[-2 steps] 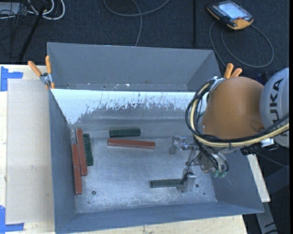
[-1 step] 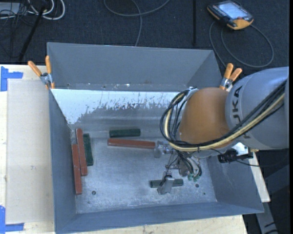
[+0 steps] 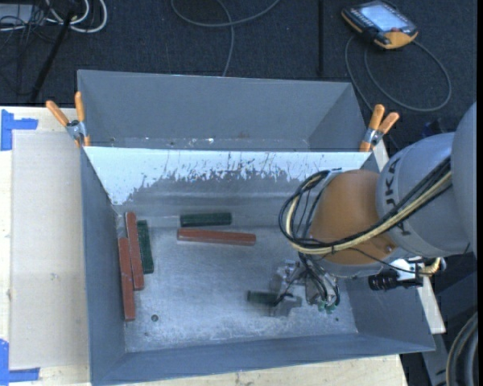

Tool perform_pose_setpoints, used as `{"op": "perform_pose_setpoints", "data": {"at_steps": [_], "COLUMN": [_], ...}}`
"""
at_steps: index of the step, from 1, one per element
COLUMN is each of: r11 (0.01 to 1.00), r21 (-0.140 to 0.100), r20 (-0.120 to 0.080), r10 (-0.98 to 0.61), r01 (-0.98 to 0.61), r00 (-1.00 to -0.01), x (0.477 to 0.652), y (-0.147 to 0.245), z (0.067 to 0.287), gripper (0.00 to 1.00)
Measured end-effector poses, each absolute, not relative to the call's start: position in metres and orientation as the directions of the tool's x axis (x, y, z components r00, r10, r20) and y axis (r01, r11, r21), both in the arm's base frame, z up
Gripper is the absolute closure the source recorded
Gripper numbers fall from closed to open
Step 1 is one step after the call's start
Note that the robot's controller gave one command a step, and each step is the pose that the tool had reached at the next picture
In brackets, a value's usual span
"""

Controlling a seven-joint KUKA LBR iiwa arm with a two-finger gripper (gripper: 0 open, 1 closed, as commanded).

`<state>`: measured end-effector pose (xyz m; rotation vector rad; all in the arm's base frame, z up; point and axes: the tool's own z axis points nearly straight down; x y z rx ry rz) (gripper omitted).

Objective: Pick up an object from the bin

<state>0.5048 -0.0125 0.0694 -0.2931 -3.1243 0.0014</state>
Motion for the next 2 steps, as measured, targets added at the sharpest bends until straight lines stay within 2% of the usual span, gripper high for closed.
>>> {"op": "perform_pose_setpoints", "data": {"at_steps": [1,2], "r11": [0.983,0.989], "r21": [-0.001,0.001], "r20": [0.003,-0.003], "r10": [0.186,0.150], "r01": [0.186,0.150], "r00": [-0.983,-0.989], "x": [0.505,0.504], "y": [-0.012,-0.009], "z": [0.069,0.238], "gripper": [1.00,1.00]}}
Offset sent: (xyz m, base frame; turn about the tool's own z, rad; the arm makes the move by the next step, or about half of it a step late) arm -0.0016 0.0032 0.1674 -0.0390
